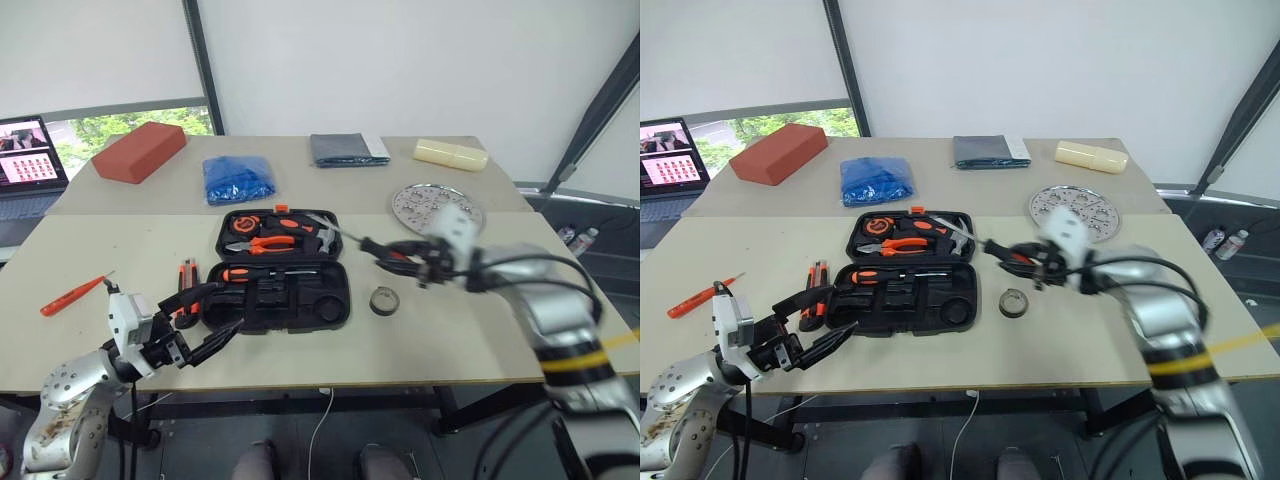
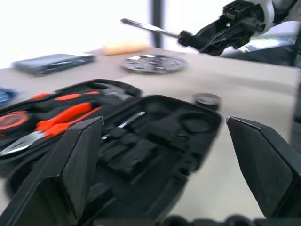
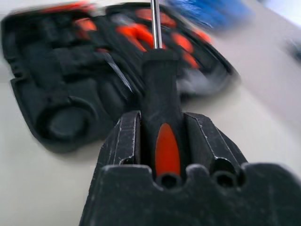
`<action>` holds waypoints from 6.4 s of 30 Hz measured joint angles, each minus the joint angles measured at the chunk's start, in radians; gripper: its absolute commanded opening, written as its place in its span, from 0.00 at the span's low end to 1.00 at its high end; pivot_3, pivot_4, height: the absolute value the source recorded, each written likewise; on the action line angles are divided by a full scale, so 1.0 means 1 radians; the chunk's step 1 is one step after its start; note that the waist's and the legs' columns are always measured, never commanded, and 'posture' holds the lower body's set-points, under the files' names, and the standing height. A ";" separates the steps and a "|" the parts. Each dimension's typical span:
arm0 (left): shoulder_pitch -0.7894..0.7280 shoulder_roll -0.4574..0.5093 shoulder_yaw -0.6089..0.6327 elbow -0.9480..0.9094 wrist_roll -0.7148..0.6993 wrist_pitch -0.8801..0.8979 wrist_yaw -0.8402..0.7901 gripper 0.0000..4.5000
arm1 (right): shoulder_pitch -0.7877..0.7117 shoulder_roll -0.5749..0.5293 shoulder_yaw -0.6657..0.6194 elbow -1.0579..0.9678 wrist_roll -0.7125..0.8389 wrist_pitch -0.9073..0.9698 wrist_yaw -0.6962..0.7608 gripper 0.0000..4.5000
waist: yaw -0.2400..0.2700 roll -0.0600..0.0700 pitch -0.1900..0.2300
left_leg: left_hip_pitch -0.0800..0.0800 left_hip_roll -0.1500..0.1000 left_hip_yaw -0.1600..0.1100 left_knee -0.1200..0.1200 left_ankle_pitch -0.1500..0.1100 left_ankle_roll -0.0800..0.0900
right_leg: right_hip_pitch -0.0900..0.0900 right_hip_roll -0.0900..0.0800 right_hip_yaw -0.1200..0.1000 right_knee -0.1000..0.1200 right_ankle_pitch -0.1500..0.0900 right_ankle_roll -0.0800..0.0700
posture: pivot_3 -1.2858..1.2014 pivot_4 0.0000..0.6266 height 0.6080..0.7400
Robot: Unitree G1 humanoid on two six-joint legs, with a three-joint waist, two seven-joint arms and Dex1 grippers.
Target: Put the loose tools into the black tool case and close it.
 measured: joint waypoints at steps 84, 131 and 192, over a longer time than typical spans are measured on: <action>0.381 -0.169 0.382 0.054 -0.076 -0.100 0.233 1.00 | 0.100 0.289 -0.256 0.408 0.105 -0.496 0.235 0.85 | 0.002 -0.004 -0.003 | -0.004 0.002 0.006 -0.008 -0.004 -0.012 | -0.003 -0.002 -0.002 0.000 0.004 -0.003 | 0.52 0.24 1.00; -0.869 0.416 -0.029 1.501 0.399 0.169 0.269 0.51 | 0.534 0.105 -0.347 -0.283 0.281 -0.327 -0.026 1.00 | 0.034 -0.016 -0.001 | -0.001 0.001 0.008 -0.013 -0.002 -0.018 | -0.004 -0.003 -0.005 0.002 0.002 0.003 | 0.52 0.24 1.00; -0.956 0.195 -0.592 0.860 0.680 -0.212 -0.399 0.38 | 0.615 0.037 -0.380 -0.320 0.337 -0.280 0.006 1.00 | 0.041 -0.015 -0.001 | -0.003 0.003 0.007 0.001 0.004 -0.007 | 0.001 -0.001 -0.002 0.004 0.005 0.006 | 0.52 0.24 1.00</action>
